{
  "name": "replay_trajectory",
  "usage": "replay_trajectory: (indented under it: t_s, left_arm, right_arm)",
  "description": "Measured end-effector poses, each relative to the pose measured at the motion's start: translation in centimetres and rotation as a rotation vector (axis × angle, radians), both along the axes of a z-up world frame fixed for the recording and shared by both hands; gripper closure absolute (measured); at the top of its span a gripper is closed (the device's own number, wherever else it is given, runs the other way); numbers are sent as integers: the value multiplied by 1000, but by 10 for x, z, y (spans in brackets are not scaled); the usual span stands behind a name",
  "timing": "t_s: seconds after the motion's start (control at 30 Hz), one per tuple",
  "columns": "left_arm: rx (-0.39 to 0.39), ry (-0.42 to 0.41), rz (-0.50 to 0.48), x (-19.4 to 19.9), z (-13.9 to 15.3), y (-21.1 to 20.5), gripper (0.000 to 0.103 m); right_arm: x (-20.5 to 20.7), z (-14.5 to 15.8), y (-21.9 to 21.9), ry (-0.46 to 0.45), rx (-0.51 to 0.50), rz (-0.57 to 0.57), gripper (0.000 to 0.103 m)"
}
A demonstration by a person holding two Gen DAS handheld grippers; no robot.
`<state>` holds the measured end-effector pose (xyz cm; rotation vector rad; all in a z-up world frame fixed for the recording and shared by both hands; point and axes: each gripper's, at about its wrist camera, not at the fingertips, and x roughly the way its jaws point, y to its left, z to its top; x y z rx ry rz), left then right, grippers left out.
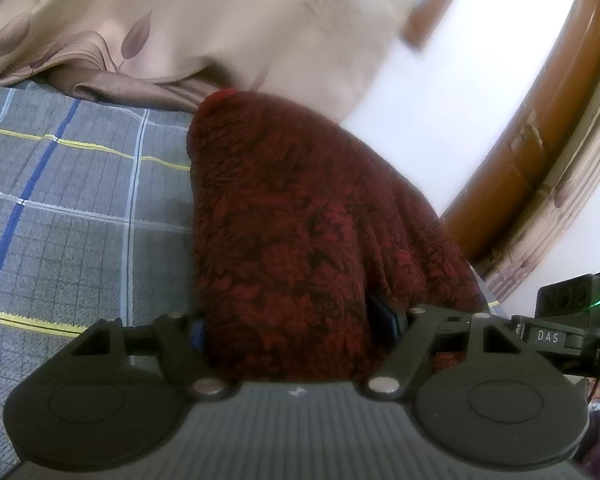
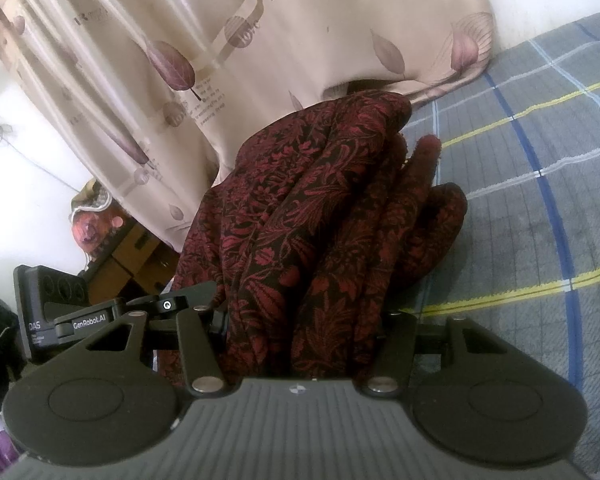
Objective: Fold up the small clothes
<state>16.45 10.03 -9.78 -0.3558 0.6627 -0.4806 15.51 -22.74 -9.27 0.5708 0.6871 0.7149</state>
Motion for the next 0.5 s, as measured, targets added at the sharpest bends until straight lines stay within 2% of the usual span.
replay_trajectory:
  t_s: [0.5]
  left_arm:
    - [-24,-16,16,-3,-14,3,27]
  right_arm:
    - [4,6,17,-18,-86,20,45]
